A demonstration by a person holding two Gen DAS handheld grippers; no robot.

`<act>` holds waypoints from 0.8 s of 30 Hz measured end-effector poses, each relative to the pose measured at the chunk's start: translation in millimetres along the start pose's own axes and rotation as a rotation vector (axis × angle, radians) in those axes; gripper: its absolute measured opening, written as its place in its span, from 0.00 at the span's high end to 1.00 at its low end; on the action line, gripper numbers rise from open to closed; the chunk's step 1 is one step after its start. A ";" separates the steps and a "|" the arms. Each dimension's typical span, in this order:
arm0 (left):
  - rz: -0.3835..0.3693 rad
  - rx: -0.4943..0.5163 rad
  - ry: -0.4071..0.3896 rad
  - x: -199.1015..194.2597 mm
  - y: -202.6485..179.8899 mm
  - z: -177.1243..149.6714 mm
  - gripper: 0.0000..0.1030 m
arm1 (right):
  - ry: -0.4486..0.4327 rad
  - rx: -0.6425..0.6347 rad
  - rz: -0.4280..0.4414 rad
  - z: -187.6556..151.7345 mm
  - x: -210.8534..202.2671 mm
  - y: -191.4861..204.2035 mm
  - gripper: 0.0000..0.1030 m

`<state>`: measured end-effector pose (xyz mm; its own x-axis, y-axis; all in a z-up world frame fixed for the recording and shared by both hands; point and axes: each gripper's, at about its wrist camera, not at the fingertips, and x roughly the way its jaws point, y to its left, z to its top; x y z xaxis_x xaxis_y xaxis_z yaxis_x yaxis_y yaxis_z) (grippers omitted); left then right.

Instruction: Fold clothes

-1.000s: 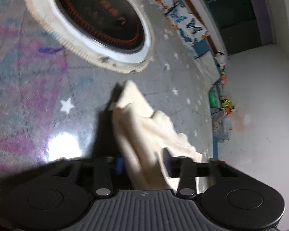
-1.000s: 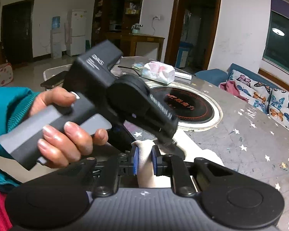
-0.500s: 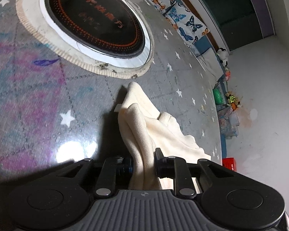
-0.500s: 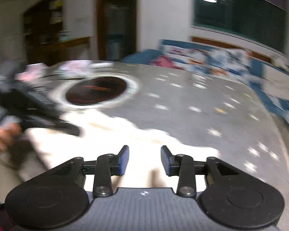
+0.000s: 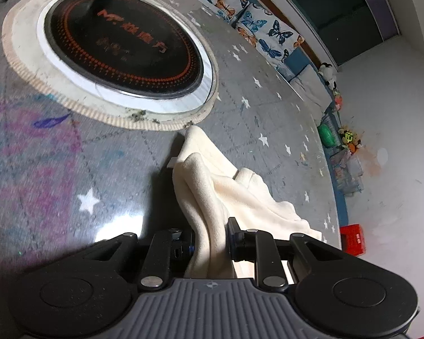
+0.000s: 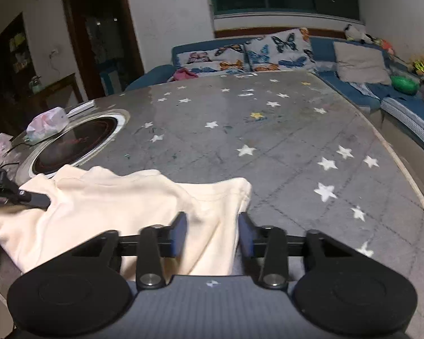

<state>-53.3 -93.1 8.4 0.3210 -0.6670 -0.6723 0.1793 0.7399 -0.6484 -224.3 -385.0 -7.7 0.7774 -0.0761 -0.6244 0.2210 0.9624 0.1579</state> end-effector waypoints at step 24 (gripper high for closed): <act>-0.078 0.359 0.080 100.1 -153.4 14.2 0.82 | -0.124 -0.073 -0.284 64.1 -17.6 -76.6 0.90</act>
<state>-35.5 -272.1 45.7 0.2226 -0.7167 -0.6609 0.5192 0.6609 -0.5419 -217.2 -474.1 40.2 0.7575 -0.3709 -0.5372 0.3997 0.9142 -0.0675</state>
